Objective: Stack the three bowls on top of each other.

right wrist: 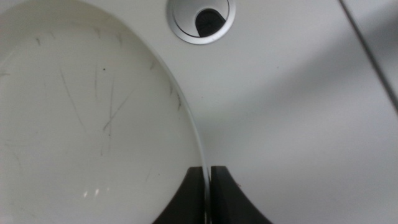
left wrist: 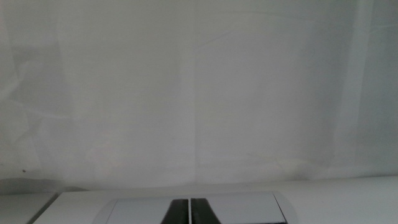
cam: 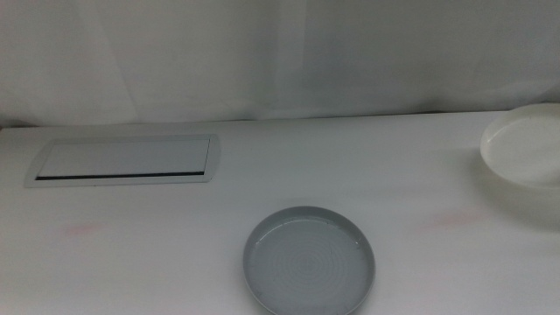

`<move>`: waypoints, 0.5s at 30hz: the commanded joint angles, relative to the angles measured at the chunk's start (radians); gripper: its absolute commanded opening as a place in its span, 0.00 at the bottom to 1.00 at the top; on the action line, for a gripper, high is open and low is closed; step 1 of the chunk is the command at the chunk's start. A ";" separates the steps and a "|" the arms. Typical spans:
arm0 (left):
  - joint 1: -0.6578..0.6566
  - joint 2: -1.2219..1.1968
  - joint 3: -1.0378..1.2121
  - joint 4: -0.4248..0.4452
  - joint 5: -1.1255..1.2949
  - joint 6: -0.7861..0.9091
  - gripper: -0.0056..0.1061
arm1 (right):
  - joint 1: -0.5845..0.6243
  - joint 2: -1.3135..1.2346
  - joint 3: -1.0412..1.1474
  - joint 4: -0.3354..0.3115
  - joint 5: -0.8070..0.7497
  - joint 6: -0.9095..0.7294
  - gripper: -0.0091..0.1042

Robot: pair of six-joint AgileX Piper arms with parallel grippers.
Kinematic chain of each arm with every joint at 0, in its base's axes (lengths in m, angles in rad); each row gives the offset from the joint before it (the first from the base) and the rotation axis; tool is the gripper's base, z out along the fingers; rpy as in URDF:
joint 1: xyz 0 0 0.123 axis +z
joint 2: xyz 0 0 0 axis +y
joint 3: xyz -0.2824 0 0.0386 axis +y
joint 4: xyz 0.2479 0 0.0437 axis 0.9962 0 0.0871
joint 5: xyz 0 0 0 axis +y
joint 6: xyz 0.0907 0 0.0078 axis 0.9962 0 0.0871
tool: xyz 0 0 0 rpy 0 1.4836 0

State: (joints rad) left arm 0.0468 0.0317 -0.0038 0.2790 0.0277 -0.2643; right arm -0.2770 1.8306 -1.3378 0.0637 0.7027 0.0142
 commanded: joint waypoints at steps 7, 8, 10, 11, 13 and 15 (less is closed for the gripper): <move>0.002 -0.004 0.039 -0.005 0.000 -0.013 0.02 | 0.002 -0.281 0.004 0.209 0.152 -0.171 0.06; 0.002 -0.004 0.039 -0.005 0.000 -0.013 0.02 | 0.005 -0.301 0.004 0.236 0.166 -0.184 0.06; 0.002 -0.004 0.039 -0.005 0.000 -0.013 0.02 | 0.030 -0.345 0.004 0.272 0.202 -0.207 0.06; 0.002 -0.004 0.039 -0.005 0.000 -0.013 0.02 | 0.047 -0.359 0.004 0.272 0.221 -0.208 0.06; 0.002 -0.004 0.039 -0.005 0.000 -0.013 0.02 | 0.102 -0.387 0.004 0.272 0.255 -0.208 0.06; 0.002 -0.004 0.039 -0.005 0.000 -0.013 0.02 | 0.167 -0.398 0.004 0.272 0.288 -0.208 0.06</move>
State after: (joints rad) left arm 0.0468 0.0317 -0.0038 0.2790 0.0277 -0.2643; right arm -0.1567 1.4492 -1.3378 0.3167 0.9545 -0.1773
